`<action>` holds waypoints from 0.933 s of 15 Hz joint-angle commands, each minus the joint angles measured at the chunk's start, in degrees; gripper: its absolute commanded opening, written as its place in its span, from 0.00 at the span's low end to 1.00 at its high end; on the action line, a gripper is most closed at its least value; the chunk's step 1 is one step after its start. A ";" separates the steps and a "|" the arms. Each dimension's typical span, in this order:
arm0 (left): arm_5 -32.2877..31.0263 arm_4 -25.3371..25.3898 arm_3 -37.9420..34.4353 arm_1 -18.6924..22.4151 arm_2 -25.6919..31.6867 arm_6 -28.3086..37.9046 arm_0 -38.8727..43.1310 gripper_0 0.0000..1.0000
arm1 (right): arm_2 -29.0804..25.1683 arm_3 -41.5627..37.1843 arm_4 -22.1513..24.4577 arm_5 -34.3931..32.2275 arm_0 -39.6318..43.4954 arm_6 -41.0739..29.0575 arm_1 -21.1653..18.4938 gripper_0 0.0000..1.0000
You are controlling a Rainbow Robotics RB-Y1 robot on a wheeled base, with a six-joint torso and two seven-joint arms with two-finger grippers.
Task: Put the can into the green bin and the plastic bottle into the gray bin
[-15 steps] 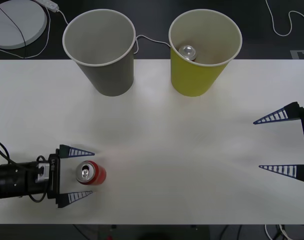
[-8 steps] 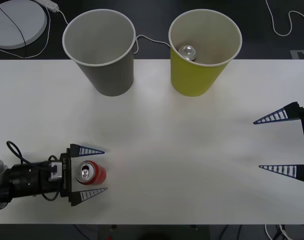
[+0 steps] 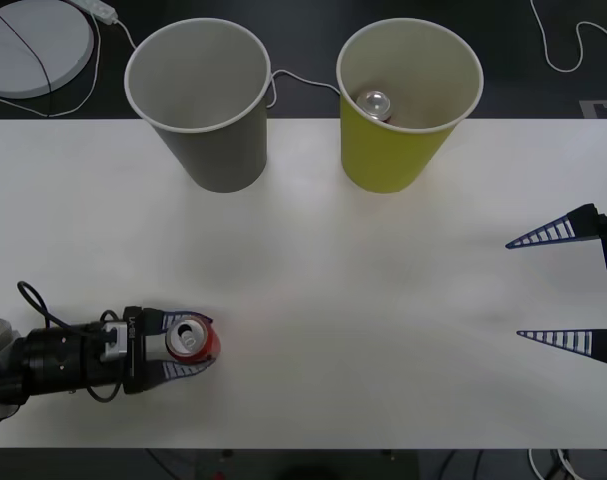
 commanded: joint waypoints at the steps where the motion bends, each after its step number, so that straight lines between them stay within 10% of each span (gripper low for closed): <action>1: -0.02 0.00 -0.01 0.00 0.18 0.10 0.00 0.00 | 0.00 0.00 0.00 0.00 0.00 0.00 0.00 1.00; 14: 1.13 -2.20 -6.86 6.50 3.52 12.32 -0.61 0.00 | 0.00 0.00 0.00 0.00 0.00 0.00 0.00 1.00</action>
